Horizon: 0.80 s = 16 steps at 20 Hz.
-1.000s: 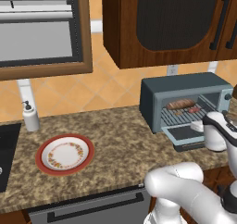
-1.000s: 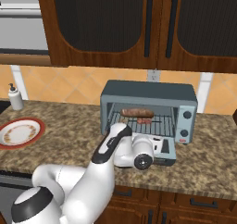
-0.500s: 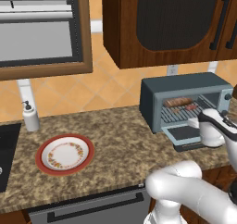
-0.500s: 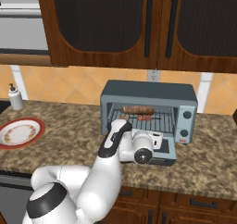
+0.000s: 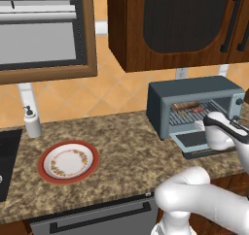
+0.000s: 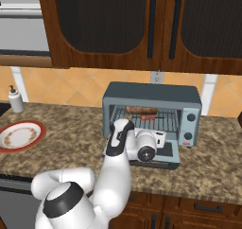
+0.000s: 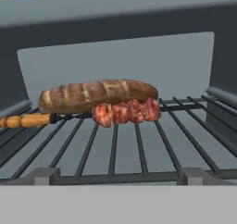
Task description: Pick up the kebab skewer and baguette bread, and place them inside the toaster oven. Close the toaster oven door and start by setting the timer.
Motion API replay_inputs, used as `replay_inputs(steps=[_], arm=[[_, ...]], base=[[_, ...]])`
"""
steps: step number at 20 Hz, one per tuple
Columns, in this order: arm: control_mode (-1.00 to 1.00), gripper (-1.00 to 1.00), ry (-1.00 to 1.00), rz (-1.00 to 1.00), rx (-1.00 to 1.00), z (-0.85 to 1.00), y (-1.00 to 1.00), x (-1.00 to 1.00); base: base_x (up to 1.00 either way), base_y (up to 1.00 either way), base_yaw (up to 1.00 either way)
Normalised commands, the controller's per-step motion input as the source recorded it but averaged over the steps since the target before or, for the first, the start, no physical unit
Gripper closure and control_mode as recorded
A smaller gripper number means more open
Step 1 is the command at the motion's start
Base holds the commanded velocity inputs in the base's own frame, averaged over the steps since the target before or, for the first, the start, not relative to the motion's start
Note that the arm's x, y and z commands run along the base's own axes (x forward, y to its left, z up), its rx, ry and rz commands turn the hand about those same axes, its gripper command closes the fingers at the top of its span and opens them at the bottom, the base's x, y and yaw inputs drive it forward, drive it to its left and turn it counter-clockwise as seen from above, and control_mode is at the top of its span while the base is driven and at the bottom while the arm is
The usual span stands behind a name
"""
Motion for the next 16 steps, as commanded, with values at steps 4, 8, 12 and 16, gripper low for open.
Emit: replay_inputs(steps=[4, 8, 12, 16], arm=[[-1.0, -1.0, 0.0, 0.0, 0.0, 0.0, 0.0, 0.23], [-1.0, -1.0, 0.0, 0.0, 0.0, 0.0, 0.01, 0.24], [-1.0, -1.0, 0.0, 0.0, 0.0, 0.0, 0.0, 0.1], [-1.0, -1.0, 0.0, 0.0, 0.0, 0.0, 0.0, 0.0]], base=[[0.0, 0.0, 0.0], [0.0, 0.0, 0.0], [0.0, 0.0, 0.0], [0.0, 0.0, 0.0]])
